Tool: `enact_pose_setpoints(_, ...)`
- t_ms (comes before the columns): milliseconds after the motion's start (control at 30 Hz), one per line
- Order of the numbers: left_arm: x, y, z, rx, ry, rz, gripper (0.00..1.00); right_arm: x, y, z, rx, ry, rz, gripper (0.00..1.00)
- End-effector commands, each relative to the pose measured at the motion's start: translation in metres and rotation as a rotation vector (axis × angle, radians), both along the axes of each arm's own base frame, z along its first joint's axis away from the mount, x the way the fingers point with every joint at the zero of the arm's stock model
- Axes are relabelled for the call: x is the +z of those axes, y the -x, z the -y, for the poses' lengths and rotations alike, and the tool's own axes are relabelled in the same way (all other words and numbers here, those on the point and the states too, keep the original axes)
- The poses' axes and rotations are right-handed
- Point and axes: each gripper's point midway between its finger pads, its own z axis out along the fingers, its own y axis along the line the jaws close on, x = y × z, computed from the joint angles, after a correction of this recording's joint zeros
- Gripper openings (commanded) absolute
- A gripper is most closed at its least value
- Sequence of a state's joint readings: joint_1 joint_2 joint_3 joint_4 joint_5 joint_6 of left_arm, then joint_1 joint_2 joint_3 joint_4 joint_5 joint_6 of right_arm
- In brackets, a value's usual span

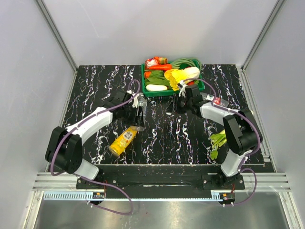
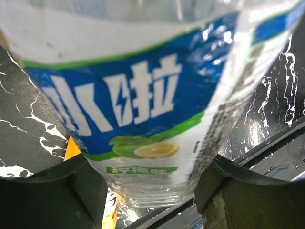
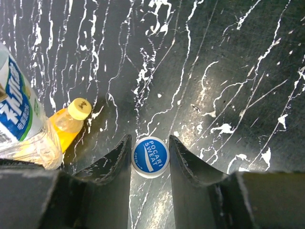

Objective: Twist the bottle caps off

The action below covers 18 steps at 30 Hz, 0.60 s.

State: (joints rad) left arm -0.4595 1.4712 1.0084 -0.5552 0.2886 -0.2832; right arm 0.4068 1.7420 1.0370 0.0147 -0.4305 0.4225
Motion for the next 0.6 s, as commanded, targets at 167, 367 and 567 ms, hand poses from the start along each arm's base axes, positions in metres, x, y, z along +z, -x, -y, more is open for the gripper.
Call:
enact_pose_setpoints(167, 0.022, -0.006, 0.017, -0.09, 0.078, 0.033, 0.11, -0.031, -0.018, 0.008, -0.078, 0.081, 0.011, 0.27)
enact_pose_setpoints(367, 0.034, -0.004, 0.019, -0.11, 0.109, 0.073, 0.11, -0.028, -0.018, 0.015, -0.104, 0.104, 0.017, 0.71)
enact_pose_setpoints(567, 0.039, 0.0, 0.023, -0.135, 0.133, 0.075, 0.11, 0.003, -0.021, 0.018, -0.124, 0.094, 0.071, 0.94)
